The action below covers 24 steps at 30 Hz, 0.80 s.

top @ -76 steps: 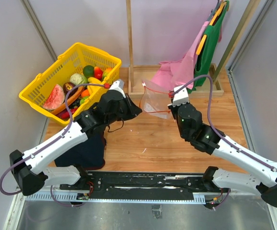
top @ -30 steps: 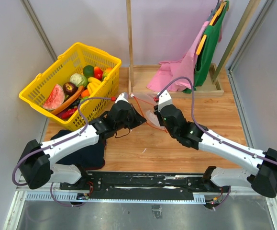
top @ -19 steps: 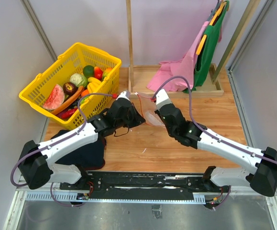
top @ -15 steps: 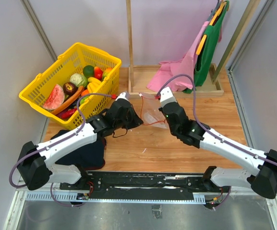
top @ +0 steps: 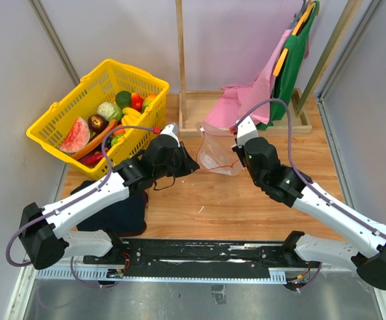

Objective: Place the food in the zip-top bag and seal the zipper
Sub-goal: Open the zipper of the food storage bag at the center of the board.

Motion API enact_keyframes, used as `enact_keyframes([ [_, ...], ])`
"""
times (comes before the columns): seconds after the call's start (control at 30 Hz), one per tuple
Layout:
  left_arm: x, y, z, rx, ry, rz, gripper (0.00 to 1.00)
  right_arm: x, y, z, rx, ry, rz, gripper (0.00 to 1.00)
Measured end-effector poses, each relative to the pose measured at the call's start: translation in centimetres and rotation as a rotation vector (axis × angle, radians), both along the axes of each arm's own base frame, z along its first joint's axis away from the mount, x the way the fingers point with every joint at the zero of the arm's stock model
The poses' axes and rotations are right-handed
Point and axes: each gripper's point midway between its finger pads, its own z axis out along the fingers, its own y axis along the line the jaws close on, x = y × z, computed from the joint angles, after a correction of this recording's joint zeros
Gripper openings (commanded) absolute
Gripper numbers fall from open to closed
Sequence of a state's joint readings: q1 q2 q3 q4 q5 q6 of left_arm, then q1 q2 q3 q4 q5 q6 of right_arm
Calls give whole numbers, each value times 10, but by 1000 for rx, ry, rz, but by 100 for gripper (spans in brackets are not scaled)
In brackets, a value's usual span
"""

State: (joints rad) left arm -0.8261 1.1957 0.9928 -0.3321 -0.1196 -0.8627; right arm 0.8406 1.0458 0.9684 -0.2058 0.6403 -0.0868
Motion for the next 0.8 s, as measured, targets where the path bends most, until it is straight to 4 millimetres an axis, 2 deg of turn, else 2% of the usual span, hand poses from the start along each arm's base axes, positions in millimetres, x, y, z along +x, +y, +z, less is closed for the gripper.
enact_keyframes([
  [0.13,-2,-6,-10,16,23,-33,0,-6,17,-9,19,52,104,1],
  [0.2,-2,-9,-15,23,35,-46,4,-9,22,-15,21,79,140,1],
  [0.3,-1,-12,-25,39,53,-57,19,-12,30,-21,35,115,173,1],
  [0.43,1,-12,-29,51,55,-61,45,-14,36,-27,49,143,189,1],
  [0.6,8,-9,-15,43,20,-46,77,-13,38,-31,41,181,178,1],
  [0.7,15,3,0,49,-16,-16,87,-12,36,-33,31,192,155,1],
  [0.8,29,26,25,59,-58,43,91,-11,33,-33,24,197,138,1],
])
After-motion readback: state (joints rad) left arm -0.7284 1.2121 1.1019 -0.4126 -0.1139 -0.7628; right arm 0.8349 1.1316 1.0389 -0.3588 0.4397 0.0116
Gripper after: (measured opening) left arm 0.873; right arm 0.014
